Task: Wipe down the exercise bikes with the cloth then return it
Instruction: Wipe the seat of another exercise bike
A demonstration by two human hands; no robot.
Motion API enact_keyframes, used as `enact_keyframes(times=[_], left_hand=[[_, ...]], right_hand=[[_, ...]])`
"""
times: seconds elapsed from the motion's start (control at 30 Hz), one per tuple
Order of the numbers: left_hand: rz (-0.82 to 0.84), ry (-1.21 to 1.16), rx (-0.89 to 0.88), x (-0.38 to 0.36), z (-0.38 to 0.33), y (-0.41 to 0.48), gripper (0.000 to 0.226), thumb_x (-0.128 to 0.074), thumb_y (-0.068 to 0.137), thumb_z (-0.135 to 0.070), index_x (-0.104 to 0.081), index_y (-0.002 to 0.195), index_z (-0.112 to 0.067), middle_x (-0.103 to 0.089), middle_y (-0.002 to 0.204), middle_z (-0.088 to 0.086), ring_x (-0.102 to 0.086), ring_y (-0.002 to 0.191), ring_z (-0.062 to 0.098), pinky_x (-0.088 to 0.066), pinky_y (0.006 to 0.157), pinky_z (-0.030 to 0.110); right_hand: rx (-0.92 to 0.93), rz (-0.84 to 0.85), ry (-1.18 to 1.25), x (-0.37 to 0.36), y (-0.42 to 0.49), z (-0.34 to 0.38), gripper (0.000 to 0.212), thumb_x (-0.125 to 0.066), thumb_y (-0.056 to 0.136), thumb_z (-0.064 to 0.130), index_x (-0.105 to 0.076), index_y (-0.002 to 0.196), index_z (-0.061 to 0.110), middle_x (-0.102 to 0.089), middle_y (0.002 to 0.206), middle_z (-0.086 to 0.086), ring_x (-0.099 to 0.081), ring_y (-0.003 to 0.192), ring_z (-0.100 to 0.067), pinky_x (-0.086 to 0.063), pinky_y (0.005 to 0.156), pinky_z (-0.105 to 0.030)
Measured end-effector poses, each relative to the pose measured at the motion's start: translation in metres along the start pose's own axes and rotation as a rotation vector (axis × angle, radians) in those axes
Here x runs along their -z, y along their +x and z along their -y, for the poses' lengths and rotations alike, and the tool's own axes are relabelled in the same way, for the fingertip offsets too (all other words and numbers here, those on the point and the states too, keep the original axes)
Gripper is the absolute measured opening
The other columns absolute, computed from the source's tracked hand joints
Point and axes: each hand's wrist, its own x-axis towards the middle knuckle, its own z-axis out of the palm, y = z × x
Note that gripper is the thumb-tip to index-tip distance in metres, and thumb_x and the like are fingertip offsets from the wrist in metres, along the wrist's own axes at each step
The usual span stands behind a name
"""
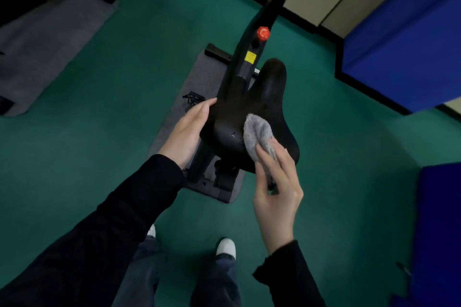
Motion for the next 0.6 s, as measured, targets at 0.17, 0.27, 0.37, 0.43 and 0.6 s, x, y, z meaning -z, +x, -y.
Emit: enact_keyframes(times=[0.17,0.27,0.37,0.43,0.6], left_hand=[[-0.263,-0.117,-0.053,-0.02,0.017,-0.021,0.042,-0.04,0.096,-0.044,-0.046,0.135,-0.03,-0.045,0.14,-0.015,-0.04,0.126,-0.009,-0.034,0.1,0.011],[-0.542,-0.144,-0.056,-0.043,0.034,-0.038,0.031,-0.046,0.098,-0.021,-0.048,0.129,-0.024,-0.047,0.138,-0.003,-0.046,0.123,0.0,-0.036,0.105,0.025],[-0.677,-0.263,-0.035,-0.073,0.048,-0.058,0.033,-0.054,0.092,-0.006,-0.052,0.122,-0.02,-0.056,0.123,0.0,-0.056,0.098,-0.008,-0.042,0.086,0.01],[-0.696,-0.362,-0.013,-0.098,0.055,-0.065,0.035,-0.059,0.088,-0.002,-0.054,0.113,-0.025,-0.06,0.11,0.0,-0.06,0.084,-0.005,-0.045,0.076,0.008],[-0.681,-0.596,-0.021,-0.158,0.053,-0.065,0.035,-0.063,0.084,0.0,-0.057,0.11,-0.023,-0.066,0.093,-0.006,-0.063,0.08,-0.002,-0.048,0.073,0.01]], right_hand=[[0.115,0.209,0.048,0.018,0.032,-0.017,0.027,-0.06,0.089,0.002,-0.068,0.114,0.005,-0.059,0.127,-0.009,-0.055,0.124,-0.022,-0.046,0.101,-0.046],[0.223,0.416,0.072,0.014,0.059,-0.013,0.026,-0.061,0.09,0.004,-0.069,0.114,0.004,-0.06,0.128,-0.01,-0.053,0.125,-0.021,-0.044,0.105,-0.039],[0.326,0.59,0.08,0.013,0.086,-0.013,0.025,-0.064,0.089,0.004,-0.07,0.113,0.009,-0.06,0.128,-0.005,-0.053,0.125,-0.016,-0.041,0.106,-0.029],[0.39,0.667,0.085,0.019,0.099,-0.019,0.023,-0.063,0.089,0.004,-0.071,0.11,0.011,-0.061,0.126,-0.002,-0.054,0.123,-0.015,-0.04,0.105,-0.025],[0.538,0.845,0.179,0.042,0.109,-0.036,0.021,-0.061,0.089,0.006,-0.071,0.107,0.01,-0.061,0.125,-0.002,-0.053,0.125,-0.018,-0.042,0.105,-0.03]])
